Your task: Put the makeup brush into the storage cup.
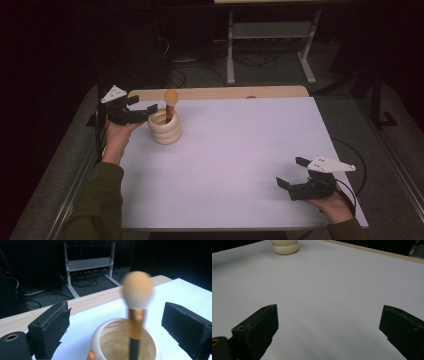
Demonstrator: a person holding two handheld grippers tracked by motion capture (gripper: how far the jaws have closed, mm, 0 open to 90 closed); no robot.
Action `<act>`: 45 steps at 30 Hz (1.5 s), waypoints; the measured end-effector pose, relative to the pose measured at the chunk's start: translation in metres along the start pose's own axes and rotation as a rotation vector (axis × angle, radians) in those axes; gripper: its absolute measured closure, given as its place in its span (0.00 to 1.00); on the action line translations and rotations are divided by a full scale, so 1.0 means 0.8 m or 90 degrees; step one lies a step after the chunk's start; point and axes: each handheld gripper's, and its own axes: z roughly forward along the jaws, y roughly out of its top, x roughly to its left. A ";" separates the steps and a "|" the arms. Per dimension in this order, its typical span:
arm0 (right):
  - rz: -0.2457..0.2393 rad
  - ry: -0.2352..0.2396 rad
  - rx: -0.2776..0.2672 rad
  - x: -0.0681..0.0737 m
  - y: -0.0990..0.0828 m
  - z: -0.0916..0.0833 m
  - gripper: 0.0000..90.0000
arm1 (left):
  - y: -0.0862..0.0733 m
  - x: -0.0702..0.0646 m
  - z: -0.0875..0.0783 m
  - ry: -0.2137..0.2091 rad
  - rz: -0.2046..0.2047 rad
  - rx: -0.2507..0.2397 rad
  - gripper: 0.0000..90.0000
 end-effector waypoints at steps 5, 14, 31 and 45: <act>0.002 0.002 -0.004 -0.001 0.001 0.000 0.01 | -0.003 -0.002 -0.006 -0.006 0.001 0.010 0.08; 0.010 -0.003 -0.009 -0.008 -0.001 -0.003 0.01 | -0.005 -0.013 -0.018 -0.019 0.006 0.034 0.08; 0.004 0.004 -0.009 -0.004 0.005 0.004 0.01 | -0.029 -0.048 -0.060 -0.069 0.038 0.076 0.08; -0.004 0.002 -0.012 -0.003 0.007 0.003 0.01 | -0.061 -0.098 -0.089 -0.123 0.071 0.091 0.08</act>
